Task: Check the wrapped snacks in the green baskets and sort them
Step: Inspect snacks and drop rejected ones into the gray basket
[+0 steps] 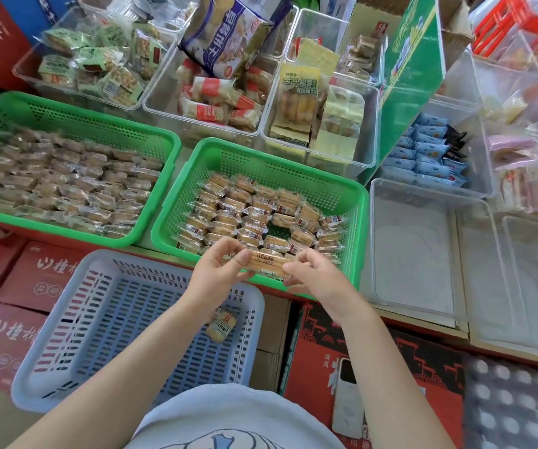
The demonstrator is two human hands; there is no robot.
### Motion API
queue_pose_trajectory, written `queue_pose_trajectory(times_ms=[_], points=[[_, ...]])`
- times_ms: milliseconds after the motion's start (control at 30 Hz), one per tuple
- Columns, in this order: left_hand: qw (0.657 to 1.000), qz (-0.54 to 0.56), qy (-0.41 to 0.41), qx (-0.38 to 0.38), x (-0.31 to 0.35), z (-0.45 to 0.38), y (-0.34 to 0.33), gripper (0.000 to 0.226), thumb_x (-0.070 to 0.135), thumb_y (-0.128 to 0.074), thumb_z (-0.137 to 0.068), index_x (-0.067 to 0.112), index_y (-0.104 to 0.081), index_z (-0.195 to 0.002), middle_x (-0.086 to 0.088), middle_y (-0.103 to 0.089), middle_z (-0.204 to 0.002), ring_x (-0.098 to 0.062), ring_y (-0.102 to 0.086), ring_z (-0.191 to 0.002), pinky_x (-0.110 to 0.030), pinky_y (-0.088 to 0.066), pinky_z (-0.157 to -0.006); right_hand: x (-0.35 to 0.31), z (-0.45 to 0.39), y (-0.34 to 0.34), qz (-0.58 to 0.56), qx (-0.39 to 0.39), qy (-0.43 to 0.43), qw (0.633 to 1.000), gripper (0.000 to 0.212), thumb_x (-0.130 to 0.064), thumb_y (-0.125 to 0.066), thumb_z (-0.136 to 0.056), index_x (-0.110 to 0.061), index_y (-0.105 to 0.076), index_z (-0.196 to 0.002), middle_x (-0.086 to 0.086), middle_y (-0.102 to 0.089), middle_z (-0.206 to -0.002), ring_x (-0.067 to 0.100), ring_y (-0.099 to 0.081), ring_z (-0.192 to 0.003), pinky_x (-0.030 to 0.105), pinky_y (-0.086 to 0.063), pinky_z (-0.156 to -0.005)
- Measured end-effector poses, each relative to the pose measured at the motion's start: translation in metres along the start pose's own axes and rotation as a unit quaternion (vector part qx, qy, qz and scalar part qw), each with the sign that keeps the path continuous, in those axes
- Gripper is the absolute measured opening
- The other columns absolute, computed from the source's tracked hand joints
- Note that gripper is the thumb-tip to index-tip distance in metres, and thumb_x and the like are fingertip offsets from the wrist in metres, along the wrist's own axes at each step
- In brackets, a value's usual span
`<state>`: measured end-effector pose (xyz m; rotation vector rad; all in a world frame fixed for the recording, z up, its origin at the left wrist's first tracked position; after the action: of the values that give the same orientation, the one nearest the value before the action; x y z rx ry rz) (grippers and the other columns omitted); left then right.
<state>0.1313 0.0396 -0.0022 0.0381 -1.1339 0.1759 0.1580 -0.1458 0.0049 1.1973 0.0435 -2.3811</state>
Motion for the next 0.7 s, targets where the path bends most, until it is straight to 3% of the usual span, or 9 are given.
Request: queue_pose_trajectory(times_ms=[167, 300, 367, 433, 533, 600, 700], points=[[1.000, 0.004, 0.021, 0.004, -0.010, -0.026, -0.008, 0.013, 0.011, -0.058, -0.102, 0.006, -0.056, -0.090, -0.009, -0.064, -0.092, -0.016, -0.070, -0.090, -0.028, -0.060, -0.086, -0.003, -0.015, 0.012, 0.013, 0.035, -0.004, 0.999, 0.020, -0.033, -0.071, -0.087, -0.014, -0.065, -0.088, 0.011, -0.071, -0.092, 0.031, -0.069, -0.094, 0.046, -0.053, -0.096], [0.999, -0.032, 0.042, 0.008, -0.015, -0.055, -0.014, 0.010, 0.019, -0.057, -0.103, 0.011, -0.056, -0.096, -0.011, -0.063, -0.104, -0.024, -0.068, -0.101, -0.028, -0.058, -0.089, -0.009, -0.033, 0.023, 0.073, 0.063, 0.019, 0.995, 0.016, -0.026, -0.065, -0.096, -0.011, -0.066, -0.091, -0.004, -0.060, -0.078, 0.013, -0.054, -0.070, 0.018, -0.045, -0.062], [0.990, -0.138, 0.016, 0.008, -0.015, -0.070, -0.014, 0.011, 0.027, -0.057, -0.103, 0.017, -0.057, -0.108, -0.004, -0.063, -0.110, -0.019, -0.063, -0.104, -0.026, -0.053, -0.087, -0.010, -0.046, 0.030, 0.090, 0.083, 0.022, 0.992, 0.013, -0.026, -0.062, -0.097, -0.015, -0.066, -0.091, -0.007, -0.057, -0.074, 0.009, -0.050, -0.064, 0.020, -0.043, -0.057], [0.947, -0.316, -0.050, 0.000, -0.016, -0.084, -0.013, 0.032, 0.031, -0.055, -0.103, 0.015, -0.053, -0.131, -0.003, -0.056, -0.133, -0.018, -0.052, -0.124, -0.032, -0.044, -0.106, -0.008, -0.060, 0.037, 0.093, 0.105, 0.015, 0.990, 0.014, -0.026, -0.061, -0.097, -0.013, -0.064, -0.092, -0.005, -0.054, -0.074, 0.011, -0.046, -0.062, 0.025, -0.038, -0.058], [0.835, -0.540, -0.097, -0.050, -0.034, -0.095, -0.015, 0.053, 0.037, -0.045, -0.105, 0.014, -0.036, -0.152, -0.006, -0.027, -0.164, -0.021, -0.018, -0.153, -0.040, -0.012, -0.125, -0.005, -0.081, 0.045, 0.125, 0.143, -0.004, 0.982, 0.018, -0.025, -0.058, -0.097, -0.009, -0.062, -0.092, 0.000, -0.054, -0.079, 0.016, -0.048, -0.071, 0.028, -0.037, -0.060], [0.785, -0.609, -0.086, -0.074, -0.049, -0.097, -0.014, 0.056, 0.043, -0.034, -0.106, 0.018, -0.032, -0.156, -0.004, -0.019, -0.168, -0.020, -0.006, -0.156, -0.046, -0.007, -0.126, -0.004, -0.093, 0.044, 0.163, 0.165, -0.007, 0.973, 0.017, -0.027, -0.059, -0.096, -0.013, -0.062, -0.087, 0.003, -0.056, -0.090, 0.019, -0.050, -0.086, 0.030, -0.037, -0.068], [0.761, -0.637, -0.098, -0.069, -0.051, -0.099, -0.016, 0.055, 0.046, -0.029, -0.106, 0.022, -0.033, -0.155, -0.003, -0.021, -0.167, -0.020, -0.006, -0.156, -0.049, -0.009, -0.126, -0.009, -0.107, 0.035, 0.224, 0.200, -0.017, 0.954, 0.015, -0.028, -0.060, -0.095, -0.016, -0.063, -0.085, 0.006, -0.048, -0.107, 0.016, -0.049, -0.084, 0.026, -0.033, -0.060]])
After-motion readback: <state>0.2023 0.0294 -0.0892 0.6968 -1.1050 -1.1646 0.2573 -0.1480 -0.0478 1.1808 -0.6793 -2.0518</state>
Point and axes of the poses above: each hand's wrist, its own z-axis away from the middle knuckle, its own y-axis out of the back of the hand, x = y × z, the point moved 8 cm from there along -z, towards the middle knuckle
